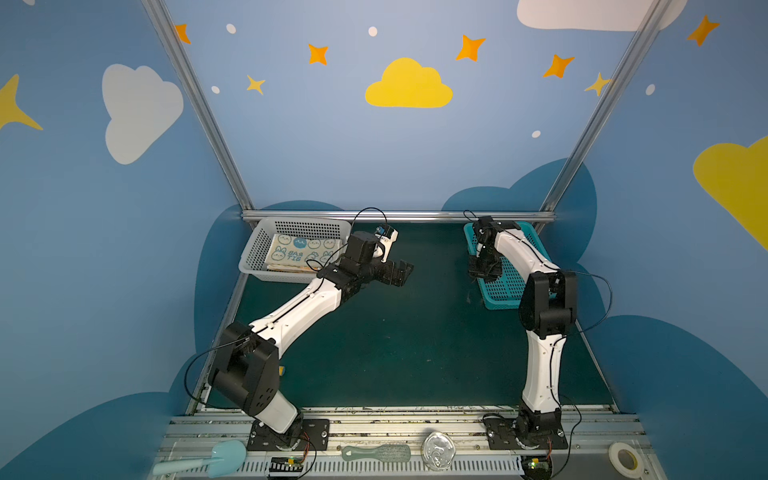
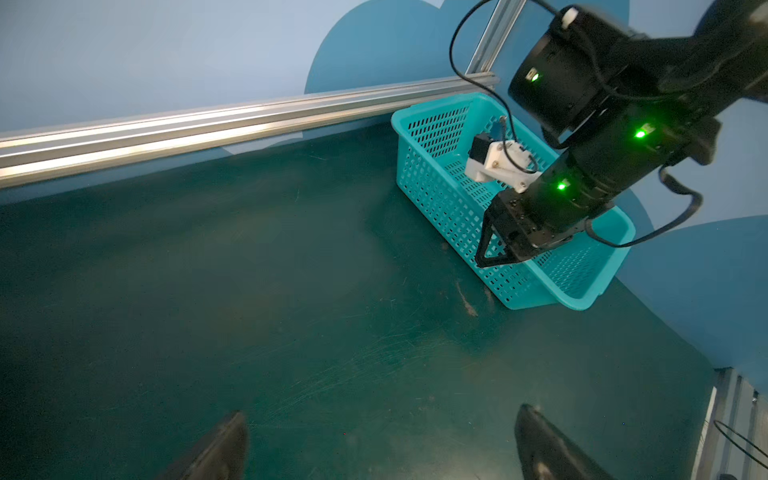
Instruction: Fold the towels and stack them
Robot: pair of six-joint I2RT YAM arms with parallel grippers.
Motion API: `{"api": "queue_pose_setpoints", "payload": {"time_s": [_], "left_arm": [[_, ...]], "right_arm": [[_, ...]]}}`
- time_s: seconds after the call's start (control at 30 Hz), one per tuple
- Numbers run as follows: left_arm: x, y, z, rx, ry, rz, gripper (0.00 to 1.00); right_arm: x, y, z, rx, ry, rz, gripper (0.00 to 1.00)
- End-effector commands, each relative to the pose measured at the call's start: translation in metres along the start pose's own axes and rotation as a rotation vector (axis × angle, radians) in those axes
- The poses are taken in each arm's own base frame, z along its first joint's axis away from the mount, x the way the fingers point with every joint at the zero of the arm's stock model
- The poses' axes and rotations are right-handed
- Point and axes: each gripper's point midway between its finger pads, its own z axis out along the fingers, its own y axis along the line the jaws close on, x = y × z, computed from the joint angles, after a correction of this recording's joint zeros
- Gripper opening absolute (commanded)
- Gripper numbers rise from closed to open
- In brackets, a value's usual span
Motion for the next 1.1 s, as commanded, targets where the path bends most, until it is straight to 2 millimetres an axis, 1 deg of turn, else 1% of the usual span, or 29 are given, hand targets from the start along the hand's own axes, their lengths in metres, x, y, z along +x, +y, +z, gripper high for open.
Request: {"api": "queue_pose_setpoints", "payload": {"time_s": [0.0,0.1,0.17,0.27,0.33,0.5,0.53,0.6,0.7,0.9,1.0,1.07], "left_arm": [[-0.02,-0.01,-0.017,-0.009,-0.074,0.024,0.99],[-0.012,-0.01,-0.024,-0.025,-0.067,0.027,1.0],[-0.008,-0.008,-0.029,-0.036,-0.066,0.021,0.99],[0.0,-0.004,-0.037,-0.057,-0.066,0.017,1.0],[0.005,-0.002,-0.042,-0.069,-0.063,0.017,1.0],[0.015,0.004,-0.057,-0.112,-0.068,0.01,0.99],[0.017,0.005,-0.06,-0.118,-0.071,0.006,0.99],[0.02,0.005,-0.067,-0.124,-0.074,0.003,0.99],[0.027,0.008,-0.077,-0.143,-0.061,-0.017,0.99],[0.041,0.013,-0.093,-0.178,-0.042,-0.036,1.0],[0.048,0.014,-0.098,-0.188,-0.035,-0.044,0.99],[0.052,0.015,-0.101,-0.194,-0.03,-0.054,0.99]], "right_arm": [[0.003,0.017,0.0,-0.05,0.005,-0.015,0.23],[0.003,0.033,0.005,-0.04,0.013,-0.042,0.1],[0.003,0.047,0.007,-0.037,0.013,-0.061,0.06],[0.005,0.073,0.004,-0.047,0.001,-0.092,0.0],[0.007,0.095,0.001,-0.065,-0.01,-0.121,0.0],[0.015,0.157,-0.01,-0.139,-0.014,-0.161,0.0],[0.016,0.169,-0.013,-0.166,-0.014,-0.158,0.0],[0.02,0.199,-0.019,-0.236,-0.02,-0.16,0.0],[0.023,0.239,-0.023,-0.347,-0.036,-0.179,0.0],[0.026,0.296,-0.03,-0.483,-0.109,-0.204,0.01],[0.029,0.321,-0.028,-0.536,-0.129,-0.196,0.03],[0.031,0.333,-0.026,-0.558,-0.122,-0.187,0.05]]}}
